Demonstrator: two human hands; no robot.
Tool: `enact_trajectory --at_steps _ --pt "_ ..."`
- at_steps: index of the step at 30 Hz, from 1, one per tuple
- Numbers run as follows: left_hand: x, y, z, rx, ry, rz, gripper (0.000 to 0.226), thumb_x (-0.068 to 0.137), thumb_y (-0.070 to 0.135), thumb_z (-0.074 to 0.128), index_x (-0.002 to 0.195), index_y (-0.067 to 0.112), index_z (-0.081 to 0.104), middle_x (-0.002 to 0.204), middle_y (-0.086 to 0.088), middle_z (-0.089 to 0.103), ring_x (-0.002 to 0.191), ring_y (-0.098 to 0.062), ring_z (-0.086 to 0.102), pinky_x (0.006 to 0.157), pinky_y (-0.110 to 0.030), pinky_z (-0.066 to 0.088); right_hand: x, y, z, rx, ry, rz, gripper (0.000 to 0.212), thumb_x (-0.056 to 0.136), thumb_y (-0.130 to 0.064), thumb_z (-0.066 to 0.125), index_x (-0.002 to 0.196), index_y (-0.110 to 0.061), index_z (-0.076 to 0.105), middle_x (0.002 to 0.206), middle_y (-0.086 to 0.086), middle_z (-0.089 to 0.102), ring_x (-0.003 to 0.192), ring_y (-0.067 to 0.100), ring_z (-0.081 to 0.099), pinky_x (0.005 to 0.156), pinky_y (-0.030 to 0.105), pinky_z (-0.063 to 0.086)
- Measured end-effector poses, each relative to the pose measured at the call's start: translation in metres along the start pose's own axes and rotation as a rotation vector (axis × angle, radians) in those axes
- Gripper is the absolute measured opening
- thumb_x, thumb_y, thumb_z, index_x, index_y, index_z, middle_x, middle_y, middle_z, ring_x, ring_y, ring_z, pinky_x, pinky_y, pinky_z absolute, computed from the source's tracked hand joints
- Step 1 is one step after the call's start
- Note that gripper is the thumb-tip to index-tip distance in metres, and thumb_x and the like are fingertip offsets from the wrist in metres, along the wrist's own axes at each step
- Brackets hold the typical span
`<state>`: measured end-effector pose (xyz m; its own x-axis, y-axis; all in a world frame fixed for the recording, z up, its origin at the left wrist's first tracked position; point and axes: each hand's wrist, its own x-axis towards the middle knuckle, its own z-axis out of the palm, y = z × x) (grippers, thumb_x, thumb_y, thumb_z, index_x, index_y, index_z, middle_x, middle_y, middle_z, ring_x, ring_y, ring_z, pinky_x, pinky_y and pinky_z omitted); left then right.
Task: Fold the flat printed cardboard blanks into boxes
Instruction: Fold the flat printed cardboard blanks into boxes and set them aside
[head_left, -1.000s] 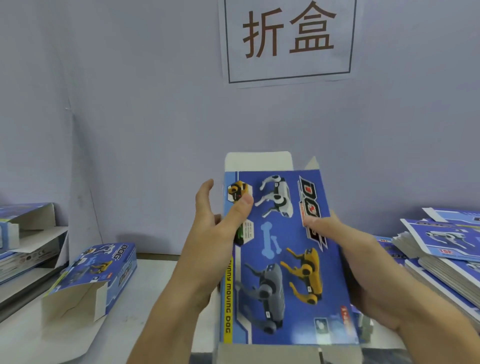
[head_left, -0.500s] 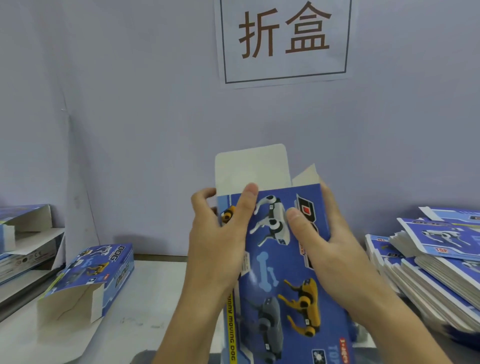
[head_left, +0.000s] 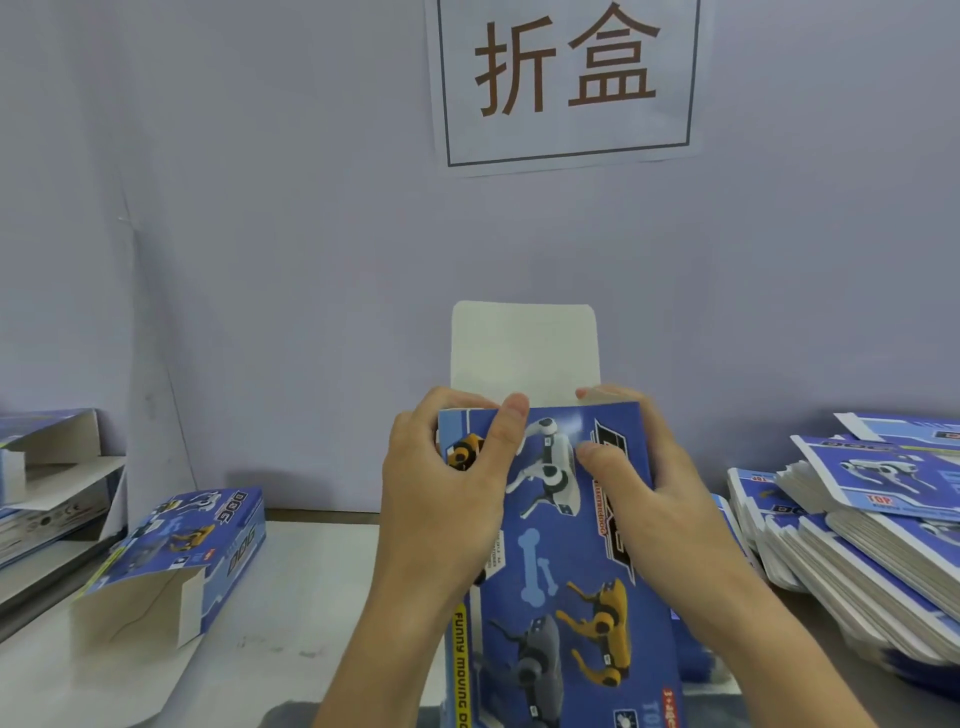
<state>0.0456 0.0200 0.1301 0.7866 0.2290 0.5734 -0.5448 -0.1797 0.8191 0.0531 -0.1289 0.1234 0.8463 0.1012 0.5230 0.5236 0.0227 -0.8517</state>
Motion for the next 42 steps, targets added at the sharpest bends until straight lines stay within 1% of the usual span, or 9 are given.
enact_trajectory --at_steps 3,7,11,19,28,31,35,39,42 --pt "-0.001 -0.001 0.003 -0.008 -0.02 0.005 0.047 0.074 0.071 0.057 0.087 0.025 0.062 0.098 -0.017 0.065 0.082 -0.02 0.071 0.072 -0.038 0.06 0.004 0.002 -0.012 0.097 -0.045 0.063 0.027 0.104 -0.022 0.042 0.127 -0.018 0.054 0.083 0.006 0.076 0.07 0.015 0.072 0.062 0.023 0.055" --pt "-0.001 -0.001 0.005 -0.104 0.02 -0.035 0.056 0.095 0.058 0.041 0.087 0.006 0.06 0.075 -0.001 0.054 0.06 -0.003 0.06 0.056 -0.012 0.047 0.003 -0.005 -0.003 0.092 0.076 0.118 0.047 0.094 -0.063 0.037 0.1 -0.026 0.065 0.082 0.007 0.075 0.075 0.022 0.073 0.07 0.038 0.059" --pt "0.0 -0.007 0.003 -0.059 0.018 -0.073 0.035 0.102 0.018 0.041 0.071 0.005 0.05 0.067 -0.003 0.054 0.056 -0.01 0.055 0.051 -0.019 0.044 -0.002 0.008 -0.001 0.003 0.126 0.102 0.029 0.097 -0.034 0.046 0.092 -0.007 0.055 0.061 0.001 0.062 0.052 0.011 0.062 0.049 0.027 0.048" --pt "0.003 -0.012 -0.001 -0.143 -0.024 -0.154 0.037 0.105 0.022 0.042 0.135 0.042 0.037 0.077 0.006 0.065 0.064 0.001 0.065 0.051 -0.012 0.049 0.001 0.012 0.004 0.111 0.099 0.213 0.017 0.096 -0.043 0.046 0.109 -0.048 0.055 0.079 0.005 0.075 0.071 0.023 0.074 0.063 0.043 0.062" --pt "-0.002 -0.017 0.003 -0.227 0.131 -0.02 0.029 0.096 0.031 0.037 0.086 0.009 0.053 0.087 -0.013 0.058 0.068 -0.014 0.055 0.053 -0.026 0.048 -0.004 0.016 0.008 0.093 0.226 0.169 0.048 0.085 -0.055 0.04 0.093 -0.011 0.056 0.081 0.031 0.058 0.068 0.037 0.059 0.067 0.048 0.049" --pt "-0.002 -0.021 0.004 -0.308 0.199 -0.092 0.035 0.092 0.036 0.04 0.063 0.023 0.056 0.106 -0.009 0.066 0.087 -0.015 0.066 0.059 -0.033 0.052 -0.006 0.016 0.007 0.105 0.292 0.161 0.045 0.1 -0.052 0.036 0.075 -0.027 0.063 0.069 0.018 0.068 0.061 0.026 0.066 0.064 0.042 0.05" --pt "0.0 -0.021 0.006 -0.226 0.118 -0.049 0.032 0.107 0.023 0.032 0.088 0.015 0.057 0.076 0.003 0.064 0.052 -0.004 0.053 0.042 -0.017 0.043 -0.005 0.018 0.006 0.112 0.157 0.147 0.035 0.088 -0.063 0.04 0.092 -0.044 0.069 0.087 0.01 0.075 0.074 0.019 0.074 0.069 0.039 0.056" --pt "0.006 -0.021 -0.005 -0.244 -0.003 -0.122 0.025 0.105 0.041 0.032 0.111 0.038 0.056 0.081 0.027 0.069 0.073 0.006 0.066 0.058 -0.014 0.052 0.0 0.017 -0.015 0.139 -0.047 0.109 0.055 0.087 -0.037 0.068 0.135 -0.05 0.045 0.119 0.019 0.067 0.091 0.013 0.075 0.075 0.03 0.06" --pt "0.009 -0.012 -0.015 -0.302 -0.092 -0.219 0.03 0.102 0.045 0.04 0.121 0.037 0.061 0.111 0.007 0.075 0.1 -0.022 0.07 0.089 -0.046 0.056 -0.009 0.006 -0.025 0.156 0.025 0.033 0.069 0.069 -0.056 0.073 0.132 -0.056 0.047 0.105 0.009 0.076 0.095 0.027 0.074 0.079 0.042 0.059"
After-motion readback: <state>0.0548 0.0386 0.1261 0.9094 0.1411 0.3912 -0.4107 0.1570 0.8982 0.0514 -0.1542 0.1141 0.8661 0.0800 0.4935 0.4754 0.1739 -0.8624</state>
